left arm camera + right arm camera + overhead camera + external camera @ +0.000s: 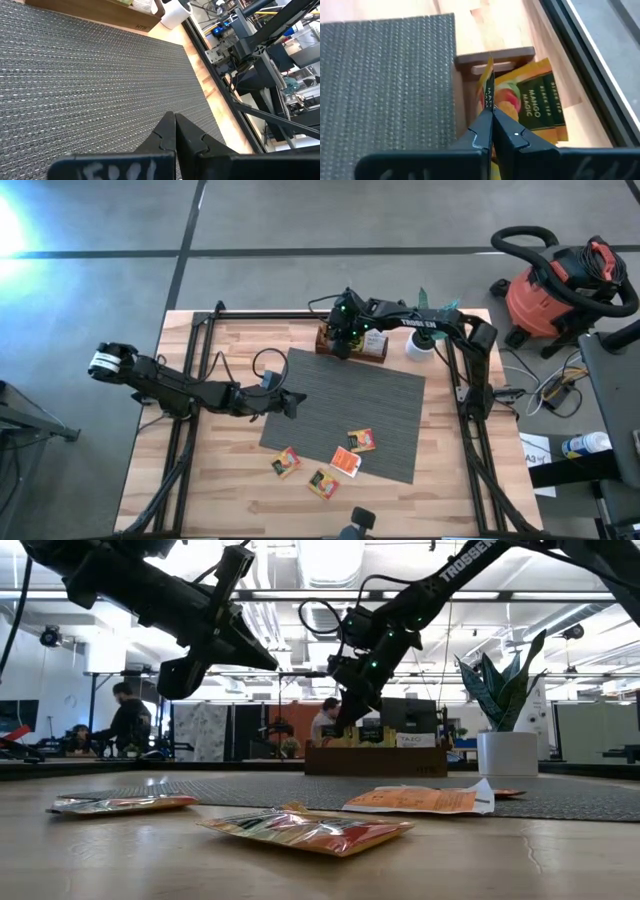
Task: Pick & Place Tea
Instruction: Put the orange tea bag into the left section of the wooden organizer
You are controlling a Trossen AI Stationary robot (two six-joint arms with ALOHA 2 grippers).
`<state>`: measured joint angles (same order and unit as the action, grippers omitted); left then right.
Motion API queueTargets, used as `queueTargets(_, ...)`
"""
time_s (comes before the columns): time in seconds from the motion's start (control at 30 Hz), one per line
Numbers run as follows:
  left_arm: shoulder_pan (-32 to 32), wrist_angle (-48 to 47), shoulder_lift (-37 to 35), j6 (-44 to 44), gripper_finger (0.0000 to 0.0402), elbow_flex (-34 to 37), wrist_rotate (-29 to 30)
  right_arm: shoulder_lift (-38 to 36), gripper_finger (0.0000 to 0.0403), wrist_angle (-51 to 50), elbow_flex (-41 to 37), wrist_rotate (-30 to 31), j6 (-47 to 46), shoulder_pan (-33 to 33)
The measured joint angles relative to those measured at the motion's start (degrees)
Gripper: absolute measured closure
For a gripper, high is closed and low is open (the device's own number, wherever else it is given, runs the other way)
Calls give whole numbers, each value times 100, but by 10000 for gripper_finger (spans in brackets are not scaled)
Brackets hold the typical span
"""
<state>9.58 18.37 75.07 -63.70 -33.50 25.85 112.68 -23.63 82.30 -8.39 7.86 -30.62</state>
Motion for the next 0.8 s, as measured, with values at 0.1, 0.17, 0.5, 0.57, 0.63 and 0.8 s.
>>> queueTargets(0.1, 0, 0, 0, 0, 401, 0, 0, 0, 390, -19, -2, 135, 148, 4)
queueTargets(0.17, 0, 0, 0, 2, 401, 0, 0, 0, 379, -18, -2, 211, 157, 15)
queueTargets(0.5, 0, -1, 0, 24, 401, 0, 0, -51, 291, -25, -2, 261, -113, 74)
queueTargets(0.57, 0, -10, 0, 24, 401, 0, -1, -147, 280, -31, -2, 257, -246, 87)
queueTargets(0.63, 14, -44, 0, 26, 401, 0, -1, -272, 273, -29, -2, 255, -421, 106)
queueTargets(0.8, 132, -339, 0, 28, 401, 0, -205, -693, 270, -13, -2, 224, -429, 208)
